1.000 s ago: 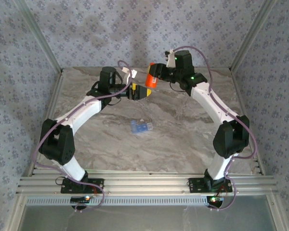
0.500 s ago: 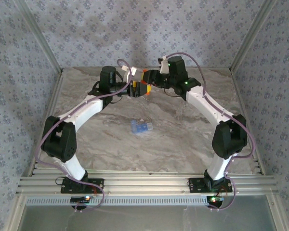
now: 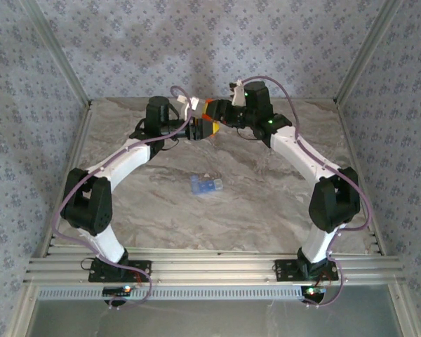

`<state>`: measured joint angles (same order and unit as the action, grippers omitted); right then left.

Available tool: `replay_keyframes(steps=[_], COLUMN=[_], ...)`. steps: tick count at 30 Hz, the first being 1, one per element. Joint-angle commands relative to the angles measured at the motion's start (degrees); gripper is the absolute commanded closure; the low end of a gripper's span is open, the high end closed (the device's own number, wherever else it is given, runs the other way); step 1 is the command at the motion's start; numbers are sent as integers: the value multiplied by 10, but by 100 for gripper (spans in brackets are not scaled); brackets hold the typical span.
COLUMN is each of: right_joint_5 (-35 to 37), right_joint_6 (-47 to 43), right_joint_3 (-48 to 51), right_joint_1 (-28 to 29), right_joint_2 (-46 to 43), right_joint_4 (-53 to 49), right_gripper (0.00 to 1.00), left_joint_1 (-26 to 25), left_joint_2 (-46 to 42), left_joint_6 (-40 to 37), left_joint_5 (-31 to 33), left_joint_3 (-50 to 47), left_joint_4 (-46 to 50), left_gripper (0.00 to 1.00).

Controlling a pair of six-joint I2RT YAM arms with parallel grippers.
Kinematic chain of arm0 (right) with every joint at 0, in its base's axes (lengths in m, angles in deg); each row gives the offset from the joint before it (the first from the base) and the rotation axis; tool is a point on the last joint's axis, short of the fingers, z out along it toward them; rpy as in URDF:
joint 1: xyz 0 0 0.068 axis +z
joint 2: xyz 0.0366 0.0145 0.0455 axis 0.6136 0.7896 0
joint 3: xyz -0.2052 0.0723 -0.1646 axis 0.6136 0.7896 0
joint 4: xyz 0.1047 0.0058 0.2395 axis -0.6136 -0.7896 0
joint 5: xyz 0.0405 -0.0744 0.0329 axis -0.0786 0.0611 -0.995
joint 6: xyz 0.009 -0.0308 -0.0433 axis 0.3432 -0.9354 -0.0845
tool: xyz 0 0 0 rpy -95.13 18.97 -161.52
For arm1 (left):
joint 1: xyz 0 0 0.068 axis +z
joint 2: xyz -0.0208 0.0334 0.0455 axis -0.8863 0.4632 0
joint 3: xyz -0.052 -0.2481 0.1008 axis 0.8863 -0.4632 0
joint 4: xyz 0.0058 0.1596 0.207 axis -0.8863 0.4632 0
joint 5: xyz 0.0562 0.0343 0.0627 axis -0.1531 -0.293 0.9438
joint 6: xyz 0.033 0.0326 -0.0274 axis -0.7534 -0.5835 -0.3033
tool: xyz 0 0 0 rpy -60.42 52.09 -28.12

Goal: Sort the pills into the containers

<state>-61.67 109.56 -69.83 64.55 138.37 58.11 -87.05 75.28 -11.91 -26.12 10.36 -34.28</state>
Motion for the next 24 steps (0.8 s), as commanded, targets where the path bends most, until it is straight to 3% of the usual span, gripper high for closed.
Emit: replay_keyframes(steps=[1, 6, 10, 15, 19, 24], right_joint_5=[-10, -3, 5, 23, 38, 27], right_joint_6=[6, 6, 7, 23, 45, 51], right_joint_3=[6, 9, 4, 11, 24, -37], right_joint_1=[6, 6, 2, -26, -70, -102], right_joint_2=[-23, -27, -31, -57, -93, -87], right_joint_4=[17, 14, 6, -3, -15, -141], right_gripper=[70, 63, 41, 25, 22, 22], left_joint_1=[3, 7, 13, 20, 21, 19], left_joint_2=[-1, -6, -10, -14, -24, -25], left_joint_6=[1, 2, 1, -12, -78, -201], left_joint_5=[-9, -3, 2, 4, 10, 28], left_joint_3=[1, 0, -3, -1, 12, 51], left_joint_4=[-28, -25, -26, -15, 47, 171], left_gripper=[41, 57, 75, 100, 100, 100])
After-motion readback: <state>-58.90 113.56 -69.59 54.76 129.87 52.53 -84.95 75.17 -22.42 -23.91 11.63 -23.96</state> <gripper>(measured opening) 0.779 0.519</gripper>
